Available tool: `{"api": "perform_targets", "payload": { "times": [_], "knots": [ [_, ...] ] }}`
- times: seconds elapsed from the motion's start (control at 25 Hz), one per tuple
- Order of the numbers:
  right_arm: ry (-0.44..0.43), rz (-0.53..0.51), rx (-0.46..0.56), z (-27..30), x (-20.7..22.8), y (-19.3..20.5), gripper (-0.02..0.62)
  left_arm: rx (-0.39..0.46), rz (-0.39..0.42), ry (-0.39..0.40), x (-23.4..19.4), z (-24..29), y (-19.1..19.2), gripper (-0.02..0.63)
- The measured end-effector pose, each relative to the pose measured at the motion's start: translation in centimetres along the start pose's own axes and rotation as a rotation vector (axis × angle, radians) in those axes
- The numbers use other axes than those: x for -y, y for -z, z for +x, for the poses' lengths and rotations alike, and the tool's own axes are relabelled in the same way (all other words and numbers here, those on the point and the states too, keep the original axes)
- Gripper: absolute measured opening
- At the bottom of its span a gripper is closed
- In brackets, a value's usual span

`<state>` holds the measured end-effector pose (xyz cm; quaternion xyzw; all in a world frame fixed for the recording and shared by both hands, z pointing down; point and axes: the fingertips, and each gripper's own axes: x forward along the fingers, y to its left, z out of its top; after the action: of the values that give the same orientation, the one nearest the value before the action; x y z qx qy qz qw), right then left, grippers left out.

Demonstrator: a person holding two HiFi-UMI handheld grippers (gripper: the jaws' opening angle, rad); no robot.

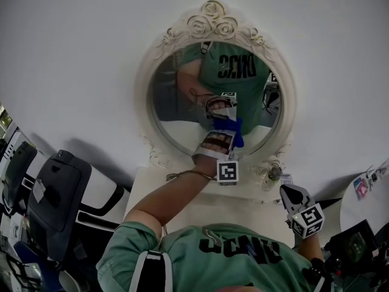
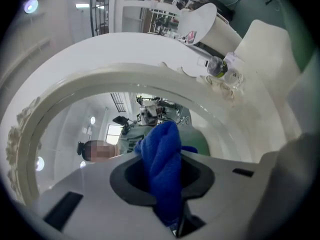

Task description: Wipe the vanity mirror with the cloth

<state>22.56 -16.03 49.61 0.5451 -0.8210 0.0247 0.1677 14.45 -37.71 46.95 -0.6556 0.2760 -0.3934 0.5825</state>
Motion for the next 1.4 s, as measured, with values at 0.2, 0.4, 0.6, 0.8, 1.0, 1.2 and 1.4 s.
{"api": "perform_targets", "payload": {
  "times": [0.2, 0.4, 0.6, 0.8, 1.0, 1.2, 1.4],
  "knots": [
    [0.038, 0.032, 0.010, -1.5, 0.8, 1.1, 0.012, 0.113, 0.038, 0.049, 0.9, 1.9, -7.8, 0.097],
    [0.072, 0.069, 0.014, -2.7, 1.7, 2.3, 0.012, 0.166, 0.065, 0.072, 1.3, 3.4, -12.9, 0.097],
    [0.076, 0.087, 0.016, -3.0, 2.1, 2.6, 0.012, 0.205, 0.065, 0.066, 1.4, 3.2, -13.2, 0.097],
    [0.044, 0.055, 0.028, -1.9, 1.4, 1.2, 0.012, 0.246, -0.067, 0.024, -0.6, 0.1, -10.4, 0.097],
    [0.003, 0.030, 0.012, -0.5, 0.4, 0.3, 0.012, 0.070, -0.099, -0.037, -0.9, -2.8, 1.6, 0.097],
    [-0.046, -0.016, 0.009, 1.3, -1.2, -1.2, 0.012, -0.152, -0.102, -0.029, 1.3, -6.3, 14.4, 0.097],
    [-0.078, -0.044, 0.000, 2.1, -2.5, -2.2, 0.012, -0.274, -0.134, 0.012, 3.8, -7.8, 21.5, 0.097]
  ]
}}
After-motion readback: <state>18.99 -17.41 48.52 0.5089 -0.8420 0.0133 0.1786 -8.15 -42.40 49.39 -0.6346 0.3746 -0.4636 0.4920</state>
